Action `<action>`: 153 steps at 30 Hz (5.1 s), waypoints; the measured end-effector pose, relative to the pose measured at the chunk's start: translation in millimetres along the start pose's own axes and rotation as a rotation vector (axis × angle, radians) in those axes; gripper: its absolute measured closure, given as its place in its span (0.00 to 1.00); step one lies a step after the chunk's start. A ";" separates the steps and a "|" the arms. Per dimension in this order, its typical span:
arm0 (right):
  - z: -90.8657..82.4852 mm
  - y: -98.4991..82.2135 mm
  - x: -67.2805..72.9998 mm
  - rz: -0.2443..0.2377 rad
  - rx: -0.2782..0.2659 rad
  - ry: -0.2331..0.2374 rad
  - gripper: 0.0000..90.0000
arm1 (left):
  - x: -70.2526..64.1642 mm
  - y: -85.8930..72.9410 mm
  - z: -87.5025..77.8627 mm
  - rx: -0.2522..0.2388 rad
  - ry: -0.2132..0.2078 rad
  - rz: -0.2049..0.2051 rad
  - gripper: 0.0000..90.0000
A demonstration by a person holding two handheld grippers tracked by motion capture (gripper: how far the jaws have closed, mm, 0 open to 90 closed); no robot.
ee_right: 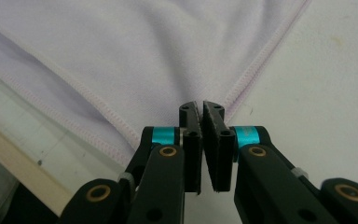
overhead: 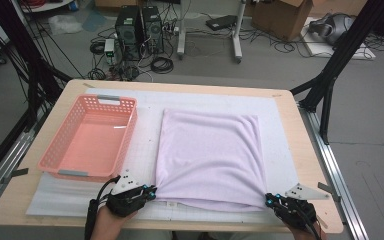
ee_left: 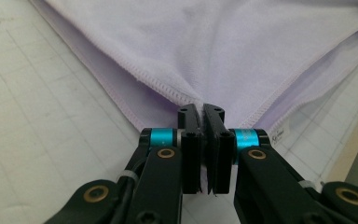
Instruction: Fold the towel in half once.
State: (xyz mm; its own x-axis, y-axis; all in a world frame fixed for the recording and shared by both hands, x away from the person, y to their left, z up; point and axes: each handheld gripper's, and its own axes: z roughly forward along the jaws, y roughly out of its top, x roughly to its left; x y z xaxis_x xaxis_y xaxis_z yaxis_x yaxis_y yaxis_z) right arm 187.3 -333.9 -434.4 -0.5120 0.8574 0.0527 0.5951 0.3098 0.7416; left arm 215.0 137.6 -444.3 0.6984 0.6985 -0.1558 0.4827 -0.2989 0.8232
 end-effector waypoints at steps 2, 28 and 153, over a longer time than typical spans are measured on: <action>-1.5 -1.5 1.2 0.004 0.005 0.001 0.96 | -1.1 -1.7 -2.3 0.000 0.003 -0.002 0.95; 13.5 1.8 30.5 -0.070 -0.020 0.118 0.75 | -8.8 -1.2 10.0 0.008 0.022 0.033 0.61; 57.4 39.6 -62.0 0.158 -0.019 -0.031 0.94 | 40.8 40.4 55.5 0.060 0.121 -0.103 0.95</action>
State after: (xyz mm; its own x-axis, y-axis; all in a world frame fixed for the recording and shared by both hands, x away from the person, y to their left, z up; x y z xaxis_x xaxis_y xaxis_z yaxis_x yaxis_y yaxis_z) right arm 278.2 -351.2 -446.7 -0.3937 0.9071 0.1489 0.6543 0.1628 0.7385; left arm 292.3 118.0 -447.7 0.5765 0.7998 -0.1676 0.5815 -0.2574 0.7718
